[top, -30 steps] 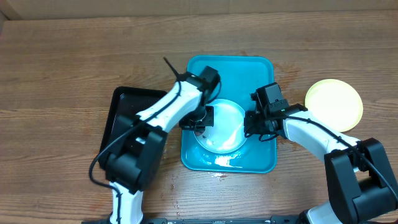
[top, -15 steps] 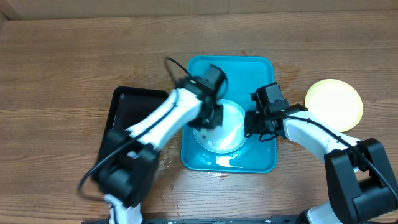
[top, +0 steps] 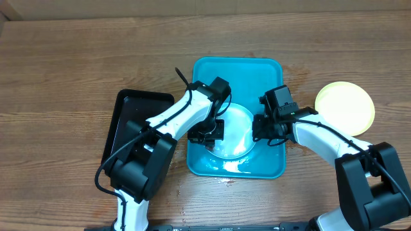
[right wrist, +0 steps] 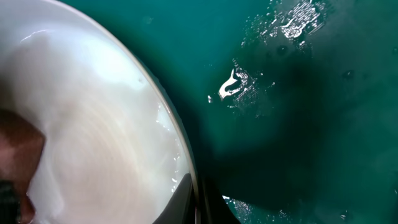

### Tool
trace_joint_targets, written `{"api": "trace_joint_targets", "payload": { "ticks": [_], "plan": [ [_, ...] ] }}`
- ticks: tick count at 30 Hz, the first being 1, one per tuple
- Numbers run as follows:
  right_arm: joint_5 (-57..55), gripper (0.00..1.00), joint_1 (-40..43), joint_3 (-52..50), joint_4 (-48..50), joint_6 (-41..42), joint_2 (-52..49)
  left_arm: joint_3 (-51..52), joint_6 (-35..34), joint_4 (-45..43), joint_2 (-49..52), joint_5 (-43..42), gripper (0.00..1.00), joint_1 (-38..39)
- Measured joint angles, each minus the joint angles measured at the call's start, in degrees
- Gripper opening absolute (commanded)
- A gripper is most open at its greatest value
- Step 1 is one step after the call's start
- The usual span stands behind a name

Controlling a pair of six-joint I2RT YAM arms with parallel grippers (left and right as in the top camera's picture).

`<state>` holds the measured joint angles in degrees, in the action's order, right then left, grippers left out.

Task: Clean dirty plates on tray and stack at the side
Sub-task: 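Pick up the sponge with the left gripper and scrub the white plate, then return the sponge to the black tray and lift the white plate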

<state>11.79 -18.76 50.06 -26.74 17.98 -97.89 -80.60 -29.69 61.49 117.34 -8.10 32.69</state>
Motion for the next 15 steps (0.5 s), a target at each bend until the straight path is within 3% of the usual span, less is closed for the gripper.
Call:
{"api": "trace_joint_targets", "payload": {
  "ticks": [8, 15],
  "plan": [
    [0.9, 0.04, -0.4, 0.0, 0.1, 0.0, 0.0, -1.1, -0.3, 0.7, -2.4, 2.4, 0.04, -1.7],
    [0.7, 0.04, -0.4, 0.0, -0.1, 0.0, 0.0, -1.2, 1.4, 1.9, -21.7, 0.3, 0.04, -6.4]
  ]
}}
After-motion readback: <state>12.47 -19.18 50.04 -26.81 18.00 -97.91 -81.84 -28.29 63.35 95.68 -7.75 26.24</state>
